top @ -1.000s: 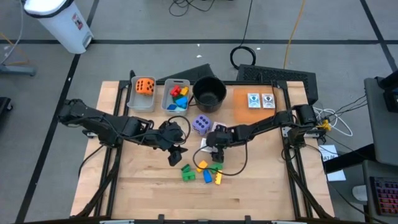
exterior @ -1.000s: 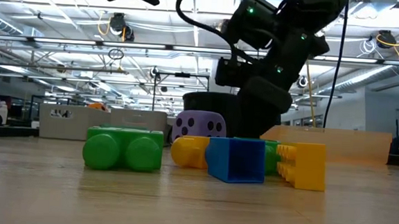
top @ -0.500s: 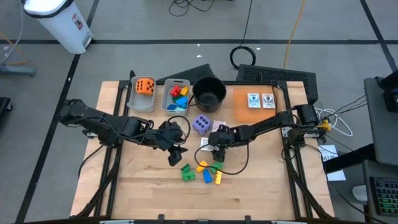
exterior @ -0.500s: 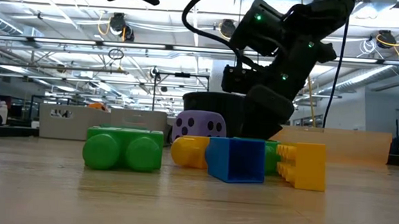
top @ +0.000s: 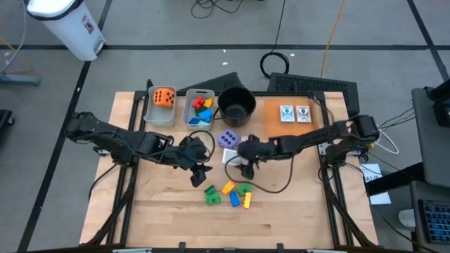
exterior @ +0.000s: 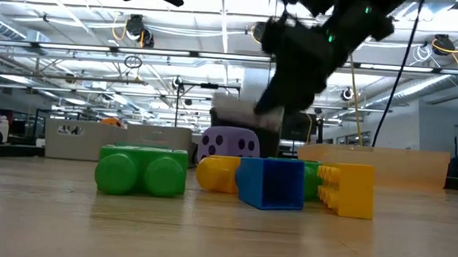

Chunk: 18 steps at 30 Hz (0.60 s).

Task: Pick & Place Toys
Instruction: Put the brown deck of cards into the orange bin

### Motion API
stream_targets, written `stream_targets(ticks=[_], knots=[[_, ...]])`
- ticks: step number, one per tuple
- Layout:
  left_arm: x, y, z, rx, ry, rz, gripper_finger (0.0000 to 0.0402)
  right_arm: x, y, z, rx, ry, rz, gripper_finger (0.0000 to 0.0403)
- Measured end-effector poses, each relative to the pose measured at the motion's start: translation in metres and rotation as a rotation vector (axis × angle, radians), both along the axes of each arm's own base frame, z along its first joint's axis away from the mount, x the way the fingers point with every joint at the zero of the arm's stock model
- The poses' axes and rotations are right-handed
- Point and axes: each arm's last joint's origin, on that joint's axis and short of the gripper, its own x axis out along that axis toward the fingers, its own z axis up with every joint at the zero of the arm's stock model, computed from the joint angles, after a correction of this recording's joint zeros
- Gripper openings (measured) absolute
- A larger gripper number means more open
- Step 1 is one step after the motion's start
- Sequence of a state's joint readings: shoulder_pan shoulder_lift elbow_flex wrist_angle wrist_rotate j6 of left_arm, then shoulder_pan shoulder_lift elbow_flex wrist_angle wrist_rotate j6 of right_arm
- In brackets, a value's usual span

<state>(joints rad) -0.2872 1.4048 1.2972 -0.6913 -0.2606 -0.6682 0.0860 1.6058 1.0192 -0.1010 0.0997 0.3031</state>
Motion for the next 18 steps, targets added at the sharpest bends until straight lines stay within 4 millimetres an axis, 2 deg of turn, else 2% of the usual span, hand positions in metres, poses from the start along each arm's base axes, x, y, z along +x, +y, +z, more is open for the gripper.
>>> stream_targets(ticks=[5, 9, 13, 18], knots=[[0.003, 0.012, 0.001, -0.053, -0.036, 0.185, 0.0225, -0.010, -0.002, 0.044, -0.010, -0.200, -0.030, 0.0310], [0.007, 0.033, 0.001, -0.158, -0.065, 0.360, 0.0225, -0.019, -0.005, 0.065, -0.093, -0.283, -0.068, 0.0314], [0.012, 0.059, 0.003, -0.250, -0.099, 0.481, 0.0225, -0.025, -0.007, 0.074, -0.154, -0.307, -0.077, 0.0312], [0.022, 0.083, 0.013, -0.311, -0.211, 0.438, 0.0225, -0.025, -0.007, 0.075, -0.159, -0.306, -0.076, 0.0311]])
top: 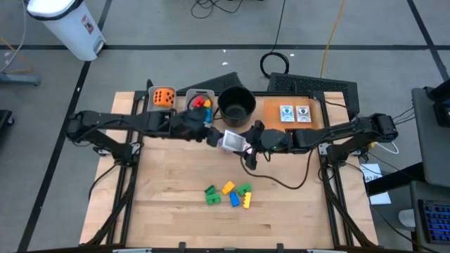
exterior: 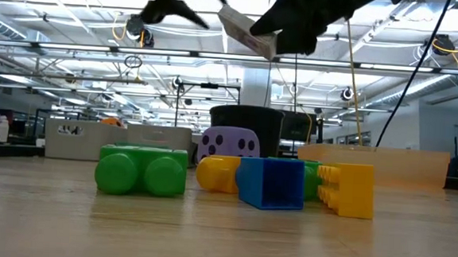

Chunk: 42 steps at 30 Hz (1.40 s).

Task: Pick & Place Toys
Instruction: Put the brown deck of cards into the orange bin

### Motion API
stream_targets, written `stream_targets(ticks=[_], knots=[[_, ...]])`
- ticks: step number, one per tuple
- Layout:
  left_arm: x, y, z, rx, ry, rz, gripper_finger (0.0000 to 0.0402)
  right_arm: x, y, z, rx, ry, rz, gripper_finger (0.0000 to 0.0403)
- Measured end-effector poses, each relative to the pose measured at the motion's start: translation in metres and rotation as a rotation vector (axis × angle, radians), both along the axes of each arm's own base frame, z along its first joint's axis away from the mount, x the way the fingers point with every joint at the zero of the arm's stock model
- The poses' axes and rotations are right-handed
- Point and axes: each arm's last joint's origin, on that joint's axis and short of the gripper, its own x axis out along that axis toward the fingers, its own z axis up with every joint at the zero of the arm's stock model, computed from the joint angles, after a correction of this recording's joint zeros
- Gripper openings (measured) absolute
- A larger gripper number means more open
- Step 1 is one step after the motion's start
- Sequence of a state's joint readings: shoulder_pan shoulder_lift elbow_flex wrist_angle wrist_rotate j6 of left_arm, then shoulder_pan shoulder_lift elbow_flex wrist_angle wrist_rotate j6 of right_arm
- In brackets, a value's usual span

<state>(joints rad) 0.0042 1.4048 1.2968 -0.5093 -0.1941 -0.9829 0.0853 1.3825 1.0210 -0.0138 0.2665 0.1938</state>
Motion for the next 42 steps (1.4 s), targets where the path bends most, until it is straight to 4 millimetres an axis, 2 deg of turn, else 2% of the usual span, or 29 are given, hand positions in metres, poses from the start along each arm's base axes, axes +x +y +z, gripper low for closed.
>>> stream_targets(ticks=[6, 19, 27, 37, 42], knots=[[0.004, 0.014, 0.006, -0.046, -0.076, -0.040, 0.0225, 0.000, -0.001, 0.000, -0.009, 0.002, -0.018, 0.0312], [0.023, 0.019, -0.015, -0.096, -0.030, -0.056, 0.0225, 0.002, -0.001, 0.004, -0.053, -0.038, -0.030, 0.0313], [0.025, 0.023, -0.016, -0.090, -0.039, -0.059, 0.0221, 0.002, -0.001, 0.004, -0.061, -0.039, -0.026, 0.0313], [0.026, 0.028, -0.018, -0.149, -0.040, -0.122, 0.0122, 0.002, -0.001, 0.004, -0.063, -0.038, -0.025, 0.0313], [0.026, 0.028, -0.017, -0.154, -0.046, -0.117, 0.0093, 0.002, -0.002, 0.004, -0.079, -0.035, -0.029, 0.0313]])
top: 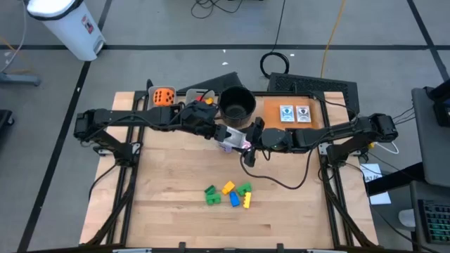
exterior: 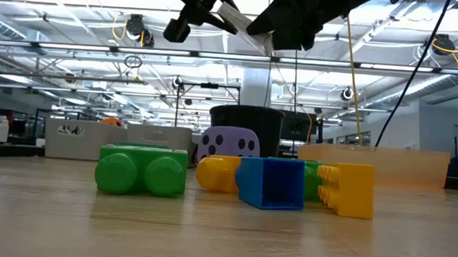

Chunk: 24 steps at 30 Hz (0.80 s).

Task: Pick & Place Toys
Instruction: Put the brown deck of cards into the orange bin

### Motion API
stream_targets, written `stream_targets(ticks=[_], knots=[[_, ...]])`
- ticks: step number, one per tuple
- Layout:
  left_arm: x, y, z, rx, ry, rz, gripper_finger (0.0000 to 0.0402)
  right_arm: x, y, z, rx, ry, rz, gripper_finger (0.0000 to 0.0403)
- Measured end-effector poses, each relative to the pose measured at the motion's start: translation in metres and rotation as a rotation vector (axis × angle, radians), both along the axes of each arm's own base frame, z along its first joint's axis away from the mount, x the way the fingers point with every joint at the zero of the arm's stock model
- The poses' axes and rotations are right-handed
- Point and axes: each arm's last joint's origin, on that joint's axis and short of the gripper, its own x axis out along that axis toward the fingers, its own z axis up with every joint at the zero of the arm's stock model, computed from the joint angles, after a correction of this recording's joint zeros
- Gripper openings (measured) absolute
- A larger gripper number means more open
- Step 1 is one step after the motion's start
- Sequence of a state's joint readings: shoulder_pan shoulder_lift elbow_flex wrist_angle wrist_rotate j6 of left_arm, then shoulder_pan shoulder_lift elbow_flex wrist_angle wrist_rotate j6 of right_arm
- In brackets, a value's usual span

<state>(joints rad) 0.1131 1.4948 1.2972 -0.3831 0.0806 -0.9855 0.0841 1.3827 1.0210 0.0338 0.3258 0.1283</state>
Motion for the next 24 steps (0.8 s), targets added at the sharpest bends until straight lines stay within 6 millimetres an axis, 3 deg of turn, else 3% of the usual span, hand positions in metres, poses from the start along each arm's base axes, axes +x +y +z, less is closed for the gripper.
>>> stream_targets(ticks=[8, 16, 24], knots=[[0.000, -0.001, 0.000, 0.058, 0.001, -0.079, 0.0089, -0.004, 0.001, 0.004, 0.030, -0.011, 0.031, 0.0328], [0.000, -0.003, 0.000, 0.120, -0.012, -0.186, 0.0086, -0.022, -0.007, 0.033, 0.113, -0.122, 0.109, 0.0334], [0.005, -0.012, 0.009, 0.286, -0.170, -0.475, 0.0086, -0.037, -0.035, 0.049, 0.396, -0.188, 0.256, 0.0331]])
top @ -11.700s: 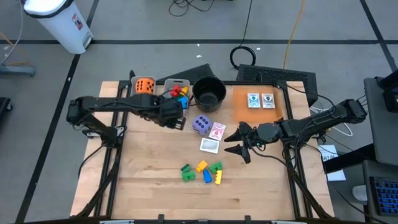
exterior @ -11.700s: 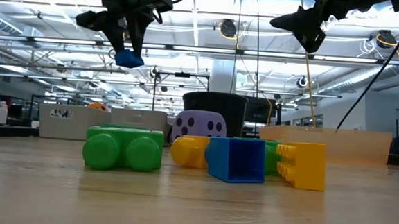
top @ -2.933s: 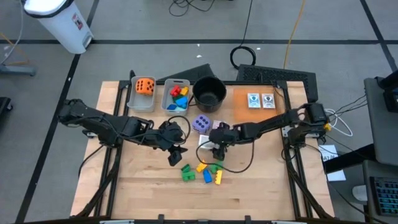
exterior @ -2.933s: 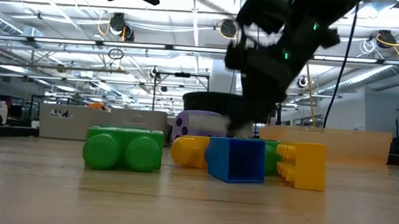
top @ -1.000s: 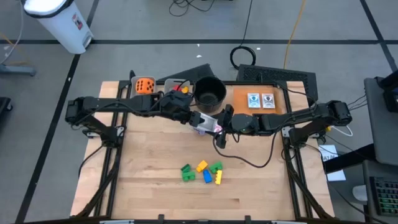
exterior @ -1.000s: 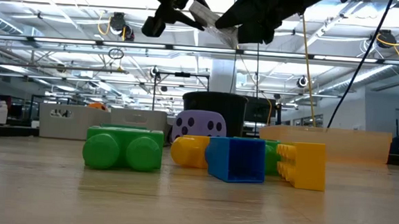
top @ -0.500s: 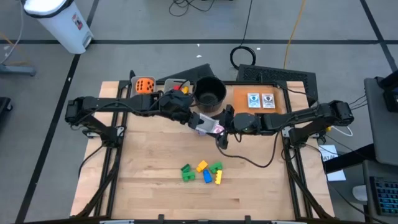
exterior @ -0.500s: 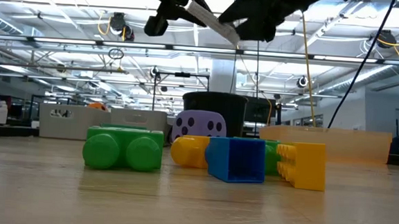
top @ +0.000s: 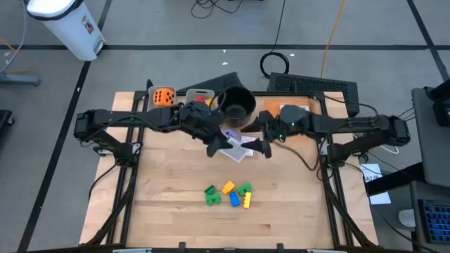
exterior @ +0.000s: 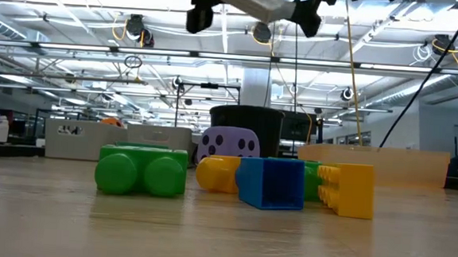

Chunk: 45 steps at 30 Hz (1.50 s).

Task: Pick & Place Toys
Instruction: Put the brown deck of cards into the orange bin

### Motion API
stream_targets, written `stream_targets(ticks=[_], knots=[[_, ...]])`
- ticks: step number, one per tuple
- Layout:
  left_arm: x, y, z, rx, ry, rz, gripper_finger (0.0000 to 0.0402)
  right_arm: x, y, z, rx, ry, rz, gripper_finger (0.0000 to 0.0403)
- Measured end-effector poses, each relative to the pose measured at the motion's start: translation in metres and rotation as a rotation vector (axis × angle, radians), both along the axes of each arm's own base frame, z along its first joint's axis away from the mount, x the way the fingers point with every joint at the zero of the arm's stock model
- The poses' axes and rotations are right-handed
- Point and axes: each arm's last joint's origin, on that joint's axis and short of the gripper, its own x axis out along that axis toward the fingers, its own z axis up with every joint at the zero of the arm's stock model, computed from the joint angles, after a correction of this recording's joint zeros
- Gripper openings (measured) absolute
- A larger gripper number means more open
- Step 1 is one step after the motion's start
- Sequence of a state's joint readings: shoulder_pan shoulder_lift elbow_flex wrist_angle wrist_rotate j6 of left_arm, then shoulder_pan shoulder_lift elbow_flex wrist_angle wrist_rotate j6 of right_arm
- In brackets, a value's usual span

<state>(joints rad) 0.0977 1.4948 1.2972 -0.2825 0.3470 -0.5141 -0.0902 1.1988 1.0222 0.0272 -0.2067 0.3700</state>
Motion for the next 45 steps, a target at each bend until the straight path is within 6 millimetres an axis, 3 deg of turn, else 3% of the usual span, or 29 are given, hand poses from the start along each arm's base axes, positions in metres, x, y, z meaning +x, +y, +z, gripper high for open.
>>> stream_targets(ticks=[5, 8, 13, 16, 21, 31, 45], knots=[[0.002, -0.018, 0.009, 0.118, -0.087, -0.136, 0.0087, -0.005, -0.022, 0.003, 0.222, 0.005, 0.159, 0.0331], [0.003, -0.032, 0.023, 0.280, -0.169, -0.201, 0.0087, -0.005, -0.034, 0.003, 0.356, 0.012, 0.282, 0.0331], [0.000, -0.052, 0.052, 0.613, -0.259, -0.253, 0.0087, 0.002, -0.041, 0.010, 0.504, -0.026, 0.474, 0.0331], [-0.002, -0.054, 0.066, 0.704, -0.310, -0.266, 0.0087, 0.010, -0.042, 0.011, 0.542, -0.056, 0.545, 0.0331], [-0.004, -0.049, 0.078, 0.726, -0.331, -0.251, 0.0087, 0.025, -0.042, 0.005, 0.610, -0.066, 0.601, 0.0331], [-0.006, -0.043, 0.071, 0.774, -0.279, -0.300, 0.0075, 0.046, -0.037, -0.013, 0.657, -0.057, 0.637, 0.0331], [-0.005, -0.029, 0.073, 0.712, -0.307, -0.310, 0.0078, 0.043, -0.026, 0.005, 0.662, -0.182, 0.707, 0.0332]])
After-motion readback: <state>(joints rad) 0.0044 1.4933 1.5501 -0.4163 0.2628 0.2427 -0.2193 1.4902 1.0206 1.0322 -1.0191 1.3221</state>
